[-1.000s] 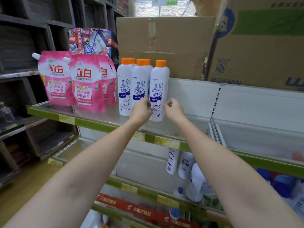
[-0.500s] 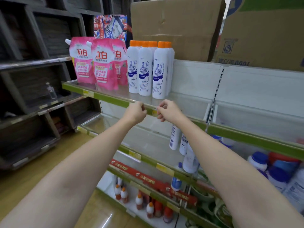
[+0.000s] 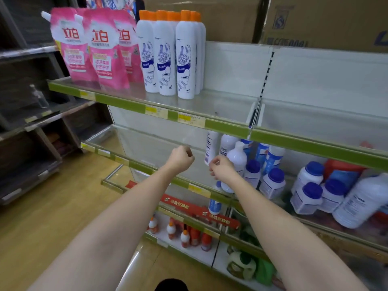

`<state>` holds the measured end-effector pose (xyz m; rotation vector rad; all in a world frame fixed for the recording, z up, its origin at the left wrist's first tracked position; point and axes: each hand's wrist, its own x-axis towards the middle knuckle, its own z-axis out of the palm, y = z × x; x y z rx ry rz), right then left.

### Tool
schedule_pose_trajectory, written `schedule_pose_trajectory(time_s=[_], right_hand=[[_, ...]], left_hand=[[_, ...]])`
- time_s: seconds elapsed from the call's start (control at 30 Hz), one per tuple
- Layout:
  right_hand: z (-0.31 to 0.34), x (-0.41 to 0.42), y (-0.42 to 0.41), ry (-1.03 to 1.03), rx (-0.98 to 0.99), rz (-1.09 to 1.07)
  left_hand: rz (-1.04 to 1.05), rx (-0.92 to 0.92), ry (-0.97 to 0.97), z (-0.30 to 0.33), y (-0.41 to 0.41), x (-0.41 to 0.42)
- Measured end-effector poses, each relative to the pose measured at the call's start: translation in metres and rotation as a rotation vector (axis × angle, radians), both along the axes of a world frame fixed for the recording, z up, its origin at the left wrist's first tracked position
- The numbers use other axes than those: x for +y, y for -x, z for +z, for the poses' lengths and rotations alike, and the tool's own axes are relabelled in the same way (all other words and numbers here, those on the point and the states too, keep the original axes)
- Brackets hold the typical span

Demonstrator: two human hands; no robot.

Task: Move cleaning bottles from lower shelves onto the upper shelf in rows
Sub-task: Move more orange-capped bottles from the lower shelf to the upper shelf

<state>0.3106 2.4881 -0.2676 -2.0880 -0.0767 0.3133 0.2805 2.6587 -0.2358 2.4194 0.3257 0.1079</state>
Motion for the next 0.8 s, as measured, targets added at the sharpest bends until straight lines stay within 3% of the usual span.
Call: schedule_pose_trajectory(time_s=[0.4, 0.57, 0.8], right_hand=[[-0.044, 0.036, -0.053, 0.088, -0.052, -0.151], [-0.063, 0.051, -0.083, 0.041, -0.018, -0.324], [-0.085, 0.060, -0.107, -0.086, 0.019, -0.395]], left_hand=[[-0.138, 0.121, 0.384, -0.055, -0.100, 0.030], [-0.228, 0.178, 0.422, -0.076, -0.141, 0.049], [-0.355, 0.285, 0.548, -0.093, -0.178, 0.044]])
